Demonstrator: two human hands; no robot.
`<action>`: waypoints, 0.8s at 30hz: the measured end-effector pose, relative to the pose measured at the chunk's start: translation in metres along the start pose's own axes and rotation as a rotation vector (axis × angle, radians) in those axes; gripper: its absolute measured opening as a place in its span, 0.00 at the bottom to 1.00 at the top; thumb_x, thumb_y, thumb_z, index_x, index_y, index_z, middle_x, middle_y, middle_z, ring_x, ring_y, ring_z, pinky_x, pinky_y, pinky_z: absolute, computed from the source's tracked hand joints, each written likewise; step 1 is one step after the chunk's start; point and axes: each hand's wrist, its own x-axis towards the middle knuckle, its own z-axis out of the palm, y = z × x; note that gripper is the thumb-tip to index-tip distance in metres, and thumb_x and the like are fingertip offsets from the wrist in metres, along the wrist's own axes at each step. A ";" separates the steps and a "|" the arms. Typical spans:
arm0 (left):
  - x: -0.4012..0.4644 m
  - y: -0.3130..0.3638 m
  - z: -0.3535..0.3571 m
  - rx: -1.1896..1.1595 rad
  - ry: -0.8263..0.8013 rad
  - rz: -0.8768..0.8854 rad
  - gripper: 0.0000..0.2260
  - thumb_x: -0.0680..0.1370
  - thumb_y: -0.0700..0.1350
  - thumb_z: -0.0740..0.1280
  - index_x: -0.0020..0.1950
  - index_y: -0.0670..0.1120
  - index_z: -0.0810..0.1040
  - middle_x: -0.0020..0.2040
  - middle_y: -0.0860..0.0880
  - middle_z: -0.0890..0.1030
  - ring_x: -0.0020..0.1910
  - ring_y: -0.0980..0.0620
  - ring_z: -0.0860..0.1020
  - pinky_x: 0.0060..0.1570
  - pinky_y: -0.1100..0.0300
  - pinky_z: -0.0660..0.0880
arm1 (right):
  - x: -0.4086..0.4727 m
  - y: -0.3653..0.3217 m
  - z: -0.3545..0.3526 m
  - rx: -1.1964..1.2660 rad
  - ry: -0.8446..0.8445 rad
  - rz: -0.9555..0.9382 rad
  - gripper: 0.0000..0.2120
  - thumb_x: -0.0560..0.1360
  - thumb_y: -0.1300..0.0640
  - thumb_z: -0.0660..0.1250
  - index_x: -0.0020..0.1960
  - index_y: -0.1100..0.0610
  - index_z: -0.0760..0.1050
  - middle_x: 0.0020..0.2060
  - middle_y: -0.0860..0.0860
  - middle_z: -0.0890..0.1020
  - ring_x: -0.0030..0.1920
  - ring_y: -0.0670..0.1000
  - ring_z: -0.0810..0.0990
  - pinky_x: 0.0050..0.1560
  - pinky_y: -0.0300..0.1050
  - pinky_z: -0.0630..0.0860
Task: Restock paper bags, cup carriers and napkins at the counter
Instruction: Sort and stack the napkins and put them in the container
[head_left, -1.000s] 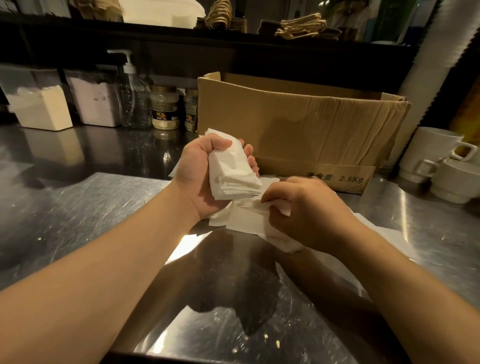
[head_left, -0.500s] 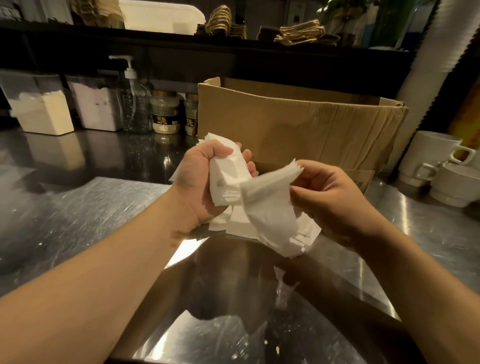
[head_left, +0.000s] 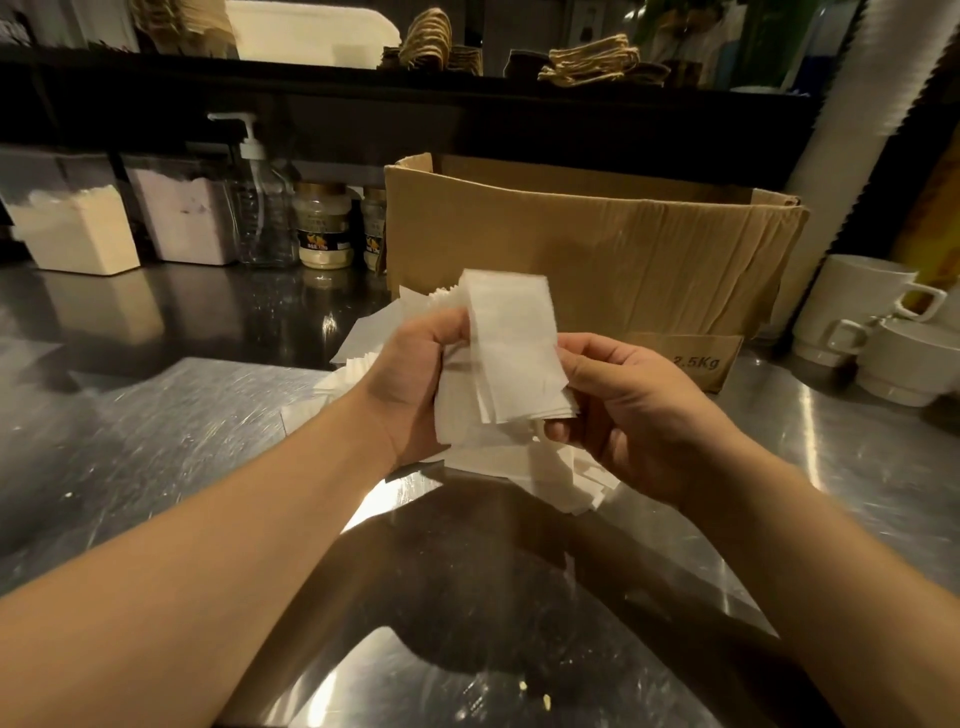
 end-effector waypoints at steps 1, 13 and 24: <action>0.000 0.000 0.001 -0.013 0.022 0.003 0.17 0.70 0.55 0.64 0.48 0.49 0.88 0.47 0.45 0.85 0.42 0.46 0.84 0.44 0.49 0.81 | 0.000 0.000 0.001 -0.003 0.008 0.010 0.15 0.69 0.56 0.71 0.53 0.61 0.82 0.47 0.58 0.87 0.42 0.54 0.86 0.31 0.41 0.80; 0.002 -0.004 0.002 -0.028 0.017 0.019 0.50 0.54 0.67 0.81 0.71 0.47 0.72 0.56 0.41 0.85 0.57 0.38 0.84 0.54 0.37 0.80 | 0.002 0.000 0.002 -0.050 0.086 0.062 0.05 0.75 0.62 0.71 0.49 0.62 0.79 0.42 0.54 0.87 0.44 0.55 0.88 0.33 0.45 0.84; 0.004 -0.009 0.000 -0.028 0.107 -0.071 0.27 0.66 0.43 0.71 0.66 0.47 0.76 0.53 0.42 0.81 0.55 0.41 0.80 0.57 0.41 0.79 | 0.004 0.004 0.004 -0.420 0.184 -0.028 0.15 0.78 0.42 0.67 0.44 0.53 0.84 0.35 0.45 0.84 0.39 0.50 0.80 0.43 0.48 0.78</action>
